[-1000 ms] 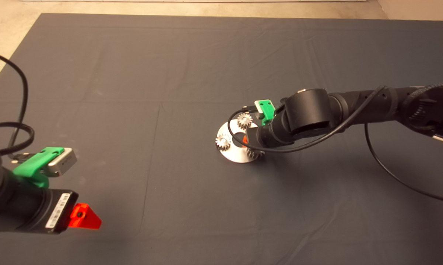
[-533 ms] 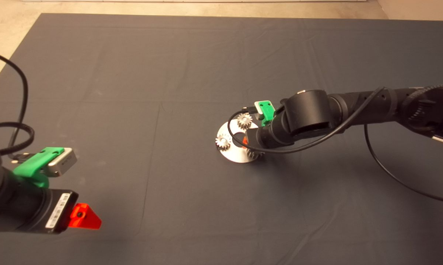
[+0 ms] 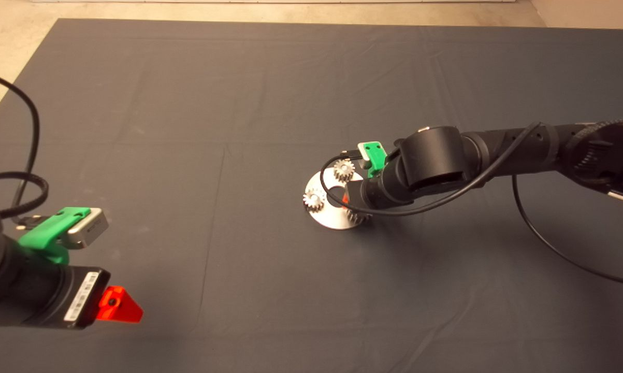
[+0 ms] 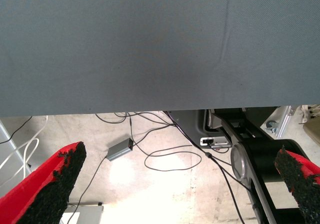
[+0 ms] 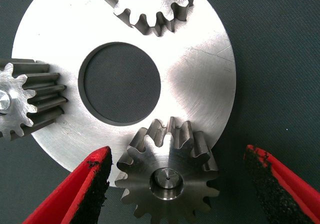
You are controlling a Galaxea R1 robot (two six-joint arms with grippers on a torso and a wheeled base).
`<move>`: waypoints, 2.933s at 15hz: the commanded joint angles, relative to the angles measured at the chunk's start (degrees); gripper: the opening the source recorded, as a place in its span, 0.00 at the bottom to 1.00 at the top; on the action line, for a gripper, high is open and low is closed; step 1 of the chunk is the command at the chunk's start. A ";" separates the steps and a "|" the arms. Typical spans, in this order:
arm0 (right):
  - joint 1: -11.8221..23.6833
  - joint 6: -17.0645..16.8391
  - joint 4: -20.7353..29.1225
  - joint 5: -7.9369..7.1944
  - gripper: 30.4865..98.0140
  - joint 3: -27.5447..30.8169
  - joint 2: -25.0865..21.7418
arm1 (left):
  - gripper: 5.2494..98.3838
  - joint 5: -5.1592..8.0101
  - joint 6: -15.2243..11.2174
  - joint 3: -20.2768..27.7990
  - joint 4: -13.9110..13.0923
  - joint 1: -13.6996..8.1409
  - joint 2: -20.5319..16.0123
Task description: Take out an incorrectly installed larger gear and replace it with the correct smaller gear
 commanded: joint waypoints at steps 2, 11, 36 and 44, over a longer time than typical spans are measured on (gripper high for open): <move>0.95 0.14 -1.83 -7.29 0.59 0.68 0.23 | 1.00 5.38 0.37 0.05 0.13 -0.26 0.04; 0.95 0.14 -1.83 -7.29 0.51 1.19 -0.04 | 1.00 5.35 0.37 0.05 0.13 -0.34 -0.02; 0.77 0.14 -2.27 -7.29 0.45 1.45 0.31 | 1.00 5.44 0.90 -0.56 0.13 -0.27 -0.36; 0.68 0.23 -2.27 -7.29 0.45 1.45 0.14 | 1.00 5.53 0.90 -0.74 0.31 -0.26 -0.28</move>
